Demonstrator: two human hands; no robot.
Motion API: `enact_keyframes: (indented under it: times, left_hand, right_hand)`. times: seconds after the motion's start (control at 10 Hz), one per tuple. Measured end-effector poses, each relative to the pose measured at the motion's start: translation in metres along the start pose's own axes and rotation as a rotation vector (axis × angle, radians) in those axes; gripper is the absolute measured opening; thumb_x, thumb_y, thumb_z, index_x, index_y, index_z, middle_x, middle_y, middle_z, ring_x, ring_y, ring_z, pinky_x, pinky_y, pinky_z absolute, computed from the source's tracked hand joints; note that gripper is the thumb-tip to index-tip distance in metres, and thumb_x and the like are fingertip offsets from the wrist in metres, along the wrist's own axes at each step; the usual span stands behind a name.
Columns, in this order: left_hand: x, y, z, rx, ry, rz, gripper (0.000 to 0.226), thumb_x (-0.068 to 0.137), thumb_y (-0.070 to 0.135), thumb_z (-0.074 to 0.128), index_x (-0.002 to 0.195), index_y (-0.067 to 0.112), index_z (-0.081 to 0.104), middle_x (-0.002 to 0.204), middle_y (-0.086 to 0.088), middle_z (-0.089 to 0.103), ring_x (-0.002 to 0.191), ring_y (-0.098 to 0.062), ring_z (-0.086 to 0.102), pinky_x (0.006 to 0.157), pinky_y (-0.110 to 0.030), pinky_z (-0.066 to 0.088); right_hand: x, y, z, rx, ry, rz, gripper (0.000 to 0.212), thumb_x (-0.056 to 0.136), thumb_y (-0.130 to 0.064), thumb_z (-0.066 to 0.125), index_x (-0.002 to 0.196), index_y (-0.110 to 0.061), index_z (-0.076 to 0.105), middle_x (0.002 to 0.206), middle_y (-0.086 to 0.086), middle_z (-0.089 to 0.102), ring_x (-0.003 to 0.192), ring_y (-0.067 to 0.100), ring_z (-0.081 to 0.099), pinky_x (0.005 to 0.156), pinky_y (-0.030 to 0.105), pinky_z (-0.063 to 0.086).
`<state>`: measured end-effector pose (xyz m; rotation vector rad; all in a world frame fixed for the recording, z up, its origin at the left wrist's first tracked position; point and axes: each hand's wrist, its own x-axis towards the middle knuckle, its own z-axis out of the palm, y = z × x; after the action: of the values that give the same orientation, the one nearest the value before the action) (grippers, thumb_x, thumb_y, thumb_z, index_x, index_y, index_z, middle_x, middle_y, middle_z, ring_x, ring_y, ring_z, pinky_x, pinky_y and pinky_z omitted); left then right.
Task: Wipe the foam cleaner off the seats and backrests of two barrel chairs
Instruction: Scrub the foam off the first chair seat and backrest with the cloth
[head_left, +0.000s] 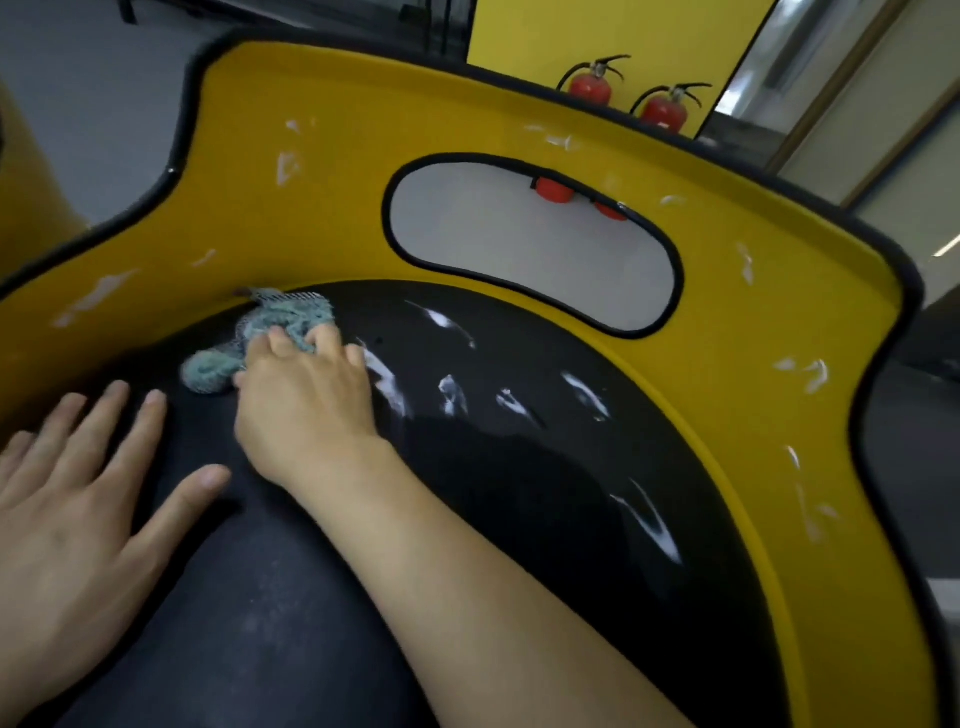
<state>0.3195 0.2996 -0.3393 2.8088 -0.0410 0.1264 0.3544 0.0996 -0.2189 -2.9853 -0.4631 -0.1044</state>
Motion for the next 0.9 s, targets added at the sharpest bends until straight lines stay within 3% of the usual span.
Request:
enact_keyframes:
  times: [0.1,0.2,0.3,0.4,0.5,0.7,0.9]
  left_hand:
    - [0.013,-0.023,0.023,0.102,0.003,0.011,0.096,0.087,0.074,0.045,0.163,0.034,0.002,0.171,0.006,-0.01,0.158,-0.022,-0.003,0.123,-0.061,0.017]
    - [0.009,-0.011,0.013,0.069,0.004,0.005,0.094,0.089,0.075,0.043,0.163,0.035,0.0,0.171,0.007,-0.012,0.158,-0.021,-0.004,0.123,-0.059,0.018]
    - [-0.006,0.006,-0.007,0.067,-0.012,-0.067,0.09,0.092,0.074,0.037,0.163,0.036,-0.004,0.17,0.008,-0.013,0.158,-0.02,-0.003,0.123,-0.058,0.02]
    - [-0.013,0.016,-0.02,0.075,0.034,-0.021,0.086,0.095,0.073,0.033,0.161,0.038,-0.007,0.17,0.011,-0.015,0.158,-0.02,-0.002,0.123,-0.058,0.02]
    - [-0.012,0.026,-0.029,-0.008,-0.011,0.08,0.081,0.094,0.078,0.027,0.159,0.045,-0.007,0.166,0.019,-0.016,0.157,-0.023,0.004,0.124,-0.058,0.019]
    - [-0.034,0.068,-0.071,0.087,-0.027,0.011,0.104,0.085,0.088,0.001,0.162,0.022,0.02,0.169,-0.005,0.016,0.156,-0.025,0.013,0.125,-0.046,0.012]
    - [-0.038,0.078,-0.082,0.099,-0.026,0.017,0.108,0.08,0.089,-0.009,0.164,0.023,0.013,0.17,-0.003,0.006,0.157,-0.02,0.003,0.127,-0.039,0.003]
  right_hand:
    - [-0.043,0.001,-0.002,0.027,0.093,-0.032,0.04,0.103,-0.031,0.045,0.137,-0.011,0.052,0.142,0.002,0.051,0.124,0.031,0.035,0.096,0.044,0.032]
    - [-0.098,0.004,-0.004,0.093,0.072,-0.074,0.045,0.104,-0.03,0.043,0.146,-0.011,0.043,0.154,0.003,0.043,0.127,0.03,0.033,0.099,0.043,0.034]
    - [-0.113,0.003,-0.007,0.091,0.038,-0.059,0.051,0.104,-0.028,0.045,0.151,-0.01,0.038,0.158,0.005,0.039,0.133,0.029,0.031,0.103,0.044,0.035]
    - [-0.082,0.001,-0.007,0.055,-0.006,-0.047,0.057,0.101,-0.024,0.049,0.152,-0.007,0.034,0.159,0.006,0.035,0.136,0.03,0.027,0.106,0.044,0.029]
    - [-0.037,0.001,-0.002,-0.001,0.037,-0.021,0.046,0.101,-0.026,0.048,0.143,-0.009,0.045,0.148,0.003,0.046,0.129,0.029,0.035,0.098,0.043,0.031]
    - [-0.042,-0.002,-0.001,-0.016,0.045,-0.03,0.044,0.106,-0.031,0.039,0.146,-0.013,0.045,0.155,0.001,0.042,0.133,0.03,0.032,0.101,0.044,0.03]
    - [-0.097,0.0,-0.005,0.004,0.08,-0.054,0.045,0.099,-0.033,0.053,0.141,-0.015,0.056,0.144,-0.001,0.057,0.124,0.028,0.05,0.094,0.041,0.047]
